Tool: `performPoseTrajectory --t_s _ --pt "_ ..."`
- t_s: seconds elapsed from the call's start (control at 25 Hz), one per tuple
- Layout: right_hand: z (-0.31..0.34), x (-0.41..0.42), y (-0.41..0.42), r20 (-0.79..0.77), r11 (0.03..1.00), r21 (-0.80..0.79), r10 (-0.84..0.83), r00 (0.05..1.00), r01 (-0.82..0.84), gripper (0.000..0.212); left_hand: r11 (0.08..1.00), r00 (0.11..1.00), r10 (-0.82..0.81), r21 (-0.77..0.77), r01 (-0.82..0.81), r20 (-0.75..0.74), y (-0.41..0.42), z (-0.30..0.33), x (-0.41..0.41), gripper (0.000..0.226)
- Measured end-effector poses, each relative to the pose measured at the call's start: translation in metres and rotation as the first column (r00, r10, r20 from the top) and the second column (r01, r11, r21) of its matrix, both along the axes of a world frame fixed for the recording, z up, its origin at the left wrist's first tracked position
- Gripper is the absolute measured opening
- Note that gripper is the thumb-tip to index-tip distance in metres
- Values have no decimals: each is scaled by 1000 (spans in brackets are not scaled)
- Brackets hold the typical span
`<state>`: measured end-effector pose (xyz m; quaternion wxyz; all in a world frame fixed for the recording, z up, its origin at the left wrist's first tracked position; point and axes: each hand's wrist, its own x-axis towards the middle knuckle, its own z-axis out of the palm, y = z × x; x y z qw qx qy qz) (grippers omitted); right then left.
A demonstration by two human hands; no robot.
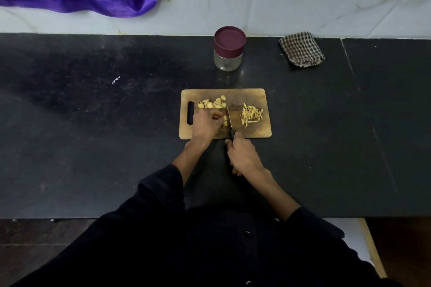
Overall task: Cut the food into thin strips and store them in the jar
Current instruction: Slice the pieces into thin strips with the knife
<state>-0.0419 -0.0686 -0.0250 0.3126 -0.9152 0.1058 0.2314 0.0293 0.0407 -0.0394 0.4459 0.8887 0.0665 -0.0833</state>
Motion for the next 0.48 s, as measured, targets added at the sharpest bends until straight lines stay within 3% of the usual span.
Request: performPoseTrajectory --t_s 0.48 --pt "-7 -11 5 -126 996 -84 18 992 -29 26 993 996 60 -93 -67 -72 -5 5 -1 16"
